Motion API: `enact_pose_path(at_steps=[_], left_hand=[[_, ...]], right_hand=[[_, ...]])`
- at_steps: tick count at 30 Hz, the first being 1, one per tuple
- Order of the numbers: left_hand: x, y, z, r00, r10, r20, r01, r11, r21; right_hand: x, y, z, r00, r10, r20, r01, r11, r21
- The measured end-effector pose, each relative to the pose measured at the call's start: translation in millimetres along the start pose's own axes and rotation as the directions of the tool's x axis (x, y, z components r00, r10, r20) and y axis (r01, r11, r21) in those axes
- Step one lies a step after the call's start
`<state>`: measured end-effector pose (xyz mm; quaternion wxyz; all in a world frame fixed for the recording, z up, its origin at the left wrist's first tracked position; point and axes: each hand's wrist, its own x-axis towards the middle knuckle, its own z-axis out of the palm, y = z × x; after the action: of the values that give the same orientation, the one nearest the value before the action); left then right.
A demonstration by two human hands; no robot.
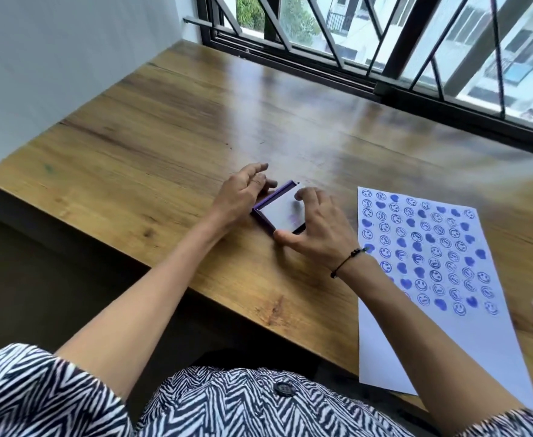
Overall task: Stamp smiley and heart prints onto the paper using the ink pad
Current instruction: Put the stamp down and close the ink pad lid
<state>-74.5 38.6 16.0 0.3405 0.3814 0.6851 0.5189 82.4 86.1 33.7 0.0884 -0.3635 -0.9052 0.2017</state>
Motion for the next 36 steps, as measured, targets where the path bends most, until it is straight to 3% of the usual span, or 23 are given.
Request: enact_pose_path(at_steps=[11,25,36], left_hand=[[-4,2,0,1.0,0.02,0.001,-0.02,1.0,-0.007],[-3,-3,2,1.0,-0.008,0.019,0.009,0.999,-0.05],[-2,-8,2,1.0,-0.004,0.007,0.004,0.999,-0.048]], right_hand=[[-4,-2,3,1.0,-0.009,0.0,0.009,0.996,-0.086],[5,-12,7,0.999,0.042,0.034,-0.039,0.997,-0.071],[-13,-13,9,0.996,0.075,-0.047,-0.078,0.994,-0.08]])
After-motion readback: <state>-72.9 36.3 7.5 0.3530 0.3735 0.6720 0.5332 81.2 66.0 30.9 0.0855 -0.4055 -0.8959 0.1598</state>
